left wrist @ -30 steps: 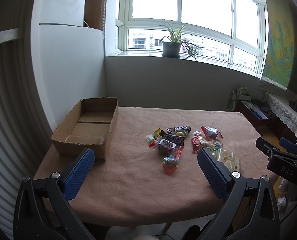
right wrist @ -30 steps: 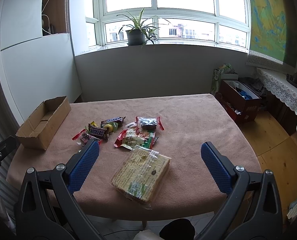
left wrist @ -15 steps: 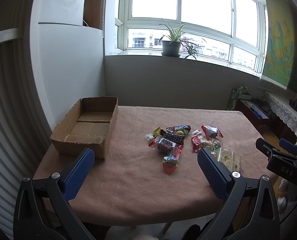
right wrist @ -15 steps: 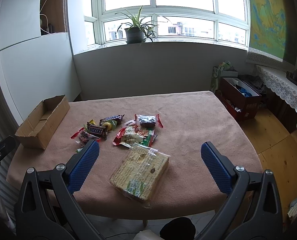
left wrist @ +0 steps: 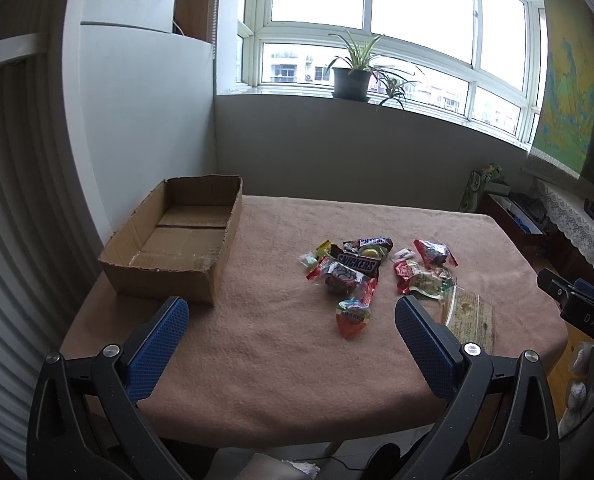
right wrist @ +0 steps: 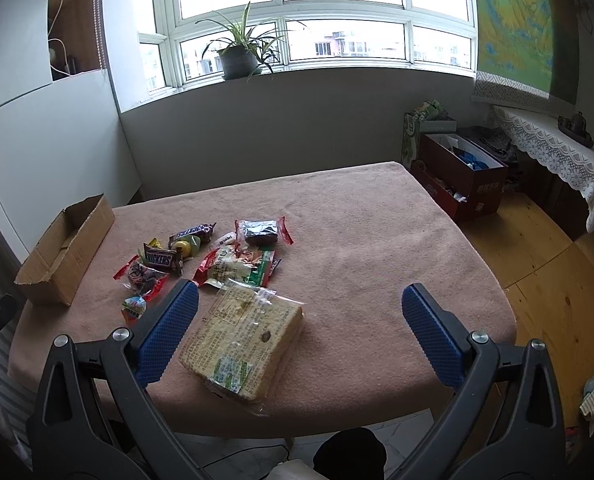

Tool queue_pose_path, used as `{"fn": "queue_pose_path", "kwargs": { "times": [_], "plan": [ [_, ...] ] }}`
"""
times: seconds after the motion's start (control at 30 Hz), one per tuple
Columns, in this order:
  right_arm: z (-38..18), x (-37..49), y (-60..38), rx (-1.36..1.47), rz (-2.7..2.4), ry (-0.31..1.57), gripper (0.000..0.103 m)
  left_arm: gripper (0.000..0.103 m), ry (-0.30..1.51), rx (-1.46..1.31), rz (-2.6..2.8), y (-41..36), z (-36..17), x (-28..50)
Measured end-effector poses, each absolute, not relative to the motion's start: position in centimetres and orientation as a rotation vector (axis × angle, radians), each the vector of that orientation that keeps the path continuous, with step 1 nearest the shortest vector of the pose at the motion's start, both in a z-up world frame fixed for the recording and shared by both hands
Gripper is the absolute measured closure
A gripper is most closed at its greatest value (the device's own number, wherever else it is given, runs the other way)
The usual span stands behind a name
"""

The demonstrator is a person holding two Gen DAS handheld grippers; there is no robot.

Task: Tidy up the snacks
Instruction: 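Reach the right gripper to the wrapped bread loaf and grasp it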

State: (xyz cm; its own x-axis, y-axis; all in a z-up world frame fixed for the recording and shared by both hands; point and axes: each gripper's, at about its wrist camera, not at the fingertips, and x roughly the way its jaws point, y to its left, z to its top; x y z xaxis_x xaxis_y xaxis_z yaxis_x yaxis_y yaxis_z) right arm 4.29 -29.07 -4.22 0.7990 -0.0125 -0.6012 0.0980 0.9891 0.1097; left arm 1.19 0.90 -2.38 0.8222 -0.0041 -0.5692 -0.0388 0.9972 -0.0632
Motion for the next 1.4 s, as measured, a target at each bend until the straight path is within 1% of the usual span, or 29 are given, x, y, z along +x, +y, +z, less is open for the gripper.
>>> {"fn": "queue_pose_path", "kwargs": {
  "times": [0.3,0.33,0.43,0.57,0.63,0.83,0.93,1.0,1.07,1.13,1.33,1.4],
  "plan": [
    [-7.7,5.1,-30.2,0.247,0.050,0.729,0.000,0.001,0.682,-0.106,-0.056,0.5,-5.1,2.1],
    [-8.0,5.2,-30.3,0.257,0.058,0.739,0.000,0.003,0.694,-0.114,-0.069,0.4,-5.5,2.3],
    [-9.2,5.7,-30.3,0.283,0.080,0.769,0.000,0.014,0.736,-0.127,-0.112,-0.2,-6.5,3.0],
    [-10.3,6.3,-30.2,0.317,0.126,0.803,0.001,0.017,0.779,-0.138,-0.163,-1.1,-7.5,3.7],
    [-10.8,6.5,-30.0,0.322,0.148,0.818,0.006,0.021,0.793,-0.142,-0.193,-1.7,-7.7,3.9],
    [-12.0,7.7,-30.0,0.400,0.222,0.860,0.014,0.025,0.837,-0.156,-0.296,-3.7,-8.4,5.0],
    [-12.5,8.1,-30.4,0.445,0.250,0.878,0.018,0.030,0.860,-0.157,-0.361,-5.0,-8.8,5.5],
    [-12.8,8.3,-30.6,0.475,0.270,0.889,0.023,0.033,0.880,-0.168,-0.410,-5.8,-9.1,6.0],
    [-13.1,8.6,-30.9,0.510,0.292,0.902,0.027,0.041,0.906,-0.187,-0.457,-6.5,-9.5,6.5],
    [-13.4,8.8,-31.2,0.537,0.302,0.914,0.028,0.045,0.925,-0.192,-0.494,-7.1,-9.9,6.9],
    [-14.7,9.5,-31.9,0.612,0.329,0.948,0.032,0.049,0.980,-0.191,-0.580,-8.8,-11.1,8.1],
    [-15.1,9.7,-32.0,0.637,0.345,0.962,0.036,0.050,1.002,-0.198,-0.596,-9.1,-11.6,8.5]
  ]
}}
